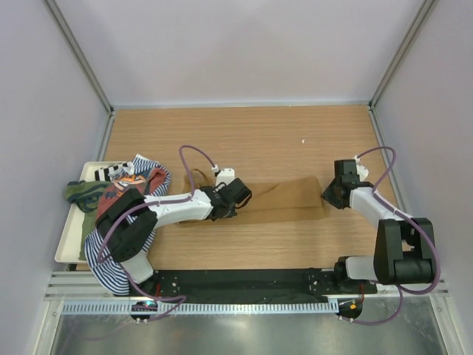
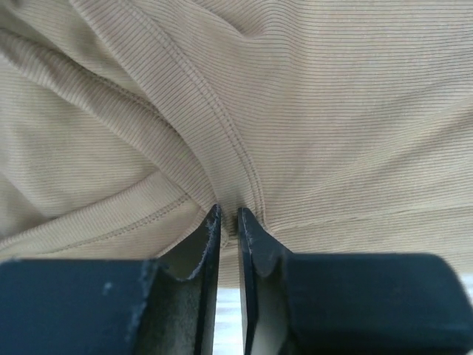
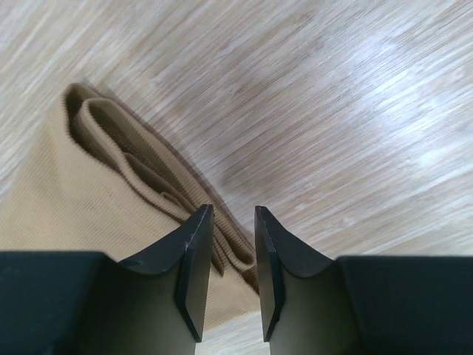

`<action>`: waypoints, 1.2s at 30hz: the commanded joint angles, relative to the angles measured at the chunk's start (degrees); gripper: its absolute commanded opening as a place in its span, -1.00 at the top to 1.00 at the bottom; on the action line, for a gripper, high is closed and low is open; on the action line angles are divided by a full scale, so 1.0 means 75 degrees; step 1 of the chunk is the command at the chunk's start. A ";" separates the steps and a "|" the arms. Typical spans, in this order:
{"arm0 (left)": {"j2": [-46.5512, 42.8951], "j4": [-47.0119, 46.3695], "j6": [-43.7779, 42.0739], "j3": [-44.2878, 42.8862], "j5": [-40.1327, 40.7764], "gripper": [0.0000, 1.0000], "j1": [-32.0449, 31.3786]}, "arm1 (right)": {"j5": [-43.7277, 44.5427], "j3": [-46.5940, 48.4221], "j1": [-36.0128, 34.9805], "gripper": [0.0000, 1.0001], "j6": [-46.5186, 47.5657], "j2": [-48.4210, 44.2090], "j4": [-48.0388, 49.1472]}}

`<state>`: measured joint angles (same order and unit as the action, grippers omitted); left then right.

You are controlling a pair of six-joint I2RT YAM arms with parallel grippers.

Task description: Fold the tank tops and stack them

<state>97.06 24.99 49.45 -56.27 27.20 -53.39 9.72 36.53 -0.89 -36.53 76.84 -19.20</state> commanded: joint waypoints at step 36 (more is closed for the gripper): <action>0.0801 0.2722 -0.0980 -0.4050 0.1634 -0.40 0.2817 | -0.0358 0.1726 -0.1405 0.38 0.0887 0.1638 0.0017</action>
<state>98.50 38.89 44.21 -82.41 34.52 -32.23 6.33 48.86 -11.00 -29.67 90.28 -20.69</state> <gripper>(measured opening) 0.698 0.313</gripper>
